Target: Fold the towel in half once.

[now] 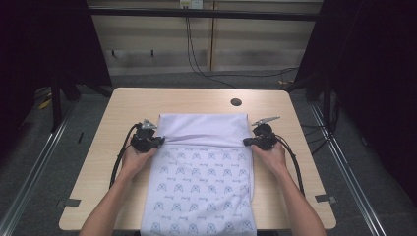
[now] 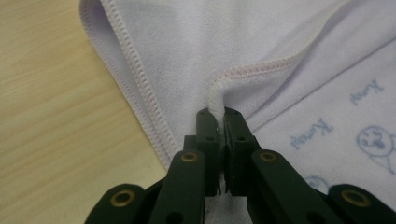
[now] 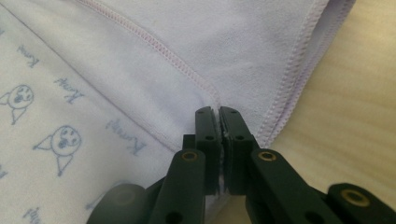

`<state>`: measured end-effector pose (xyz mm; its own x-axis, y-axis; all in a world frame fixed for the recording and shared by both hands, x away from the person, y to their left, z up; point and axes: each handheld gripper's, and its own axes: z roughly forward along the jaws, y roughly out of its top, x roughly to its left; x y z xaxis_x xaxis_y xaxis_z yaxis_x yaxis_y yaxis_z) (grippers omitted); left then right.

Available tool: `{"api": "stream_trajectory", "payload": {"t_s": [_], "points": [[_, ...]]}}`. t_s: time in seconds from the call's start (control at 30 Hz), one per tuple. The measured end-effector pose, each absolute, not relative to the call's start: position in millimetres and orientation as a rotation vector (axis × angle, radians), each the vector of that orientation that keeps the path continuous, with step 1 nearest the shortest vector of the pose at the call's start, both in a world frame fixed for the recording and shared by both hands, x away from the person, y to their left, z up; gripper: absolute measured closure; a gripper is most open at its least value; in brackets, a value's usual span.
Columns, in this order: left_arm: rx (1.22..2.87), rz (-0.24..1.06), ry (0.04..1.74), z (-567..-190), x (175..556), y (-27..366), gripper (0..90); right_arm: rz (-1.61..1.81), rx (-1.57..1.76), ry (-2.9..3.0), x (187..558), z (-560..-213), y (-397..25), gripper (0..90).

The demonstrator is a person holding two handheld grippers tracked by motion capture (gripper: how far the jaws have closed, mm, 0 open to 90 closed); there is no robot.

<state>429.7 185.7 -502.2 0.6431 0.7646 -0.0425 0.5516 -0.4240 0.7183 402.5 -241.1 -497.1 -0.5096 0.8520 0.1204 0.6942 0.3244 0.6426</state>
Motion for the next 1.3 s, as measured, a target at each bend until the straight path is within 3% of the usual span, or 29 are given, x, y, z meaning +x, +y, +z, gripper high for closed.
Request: {"api": "stream_trajectory", "payload": {"t_s": [0.17, 0.43, 0.77, 1.03, 1.3], "points": [[2.165, 0.452, 1.030, -501, 440, 179, 86.7, 0.927, 1.447, 2.279, 422, -498, -235, 86.9], [2.024, 0.343, 1.050, -493, 436, 189, 87.0, 1.012, 1.437, 2.249, 428, -496, -234, 87.1], [1.959, 0.282, 0.875, -454, 377, 209, 86.9, 1.252, 1.206, 2.307, 367, -452, -229, 87.1], [1.855, 0.291, 0.750, -394, 347, 218, 86.8, 1.499, 1.135, 2.185, 336, -397, -254, 87.1], [1.795, 0.272, 0.678, -363, 308, 234, 86.8, 1.601, 1.039, 2.136, 295, -354, -275, 87.1]]}}
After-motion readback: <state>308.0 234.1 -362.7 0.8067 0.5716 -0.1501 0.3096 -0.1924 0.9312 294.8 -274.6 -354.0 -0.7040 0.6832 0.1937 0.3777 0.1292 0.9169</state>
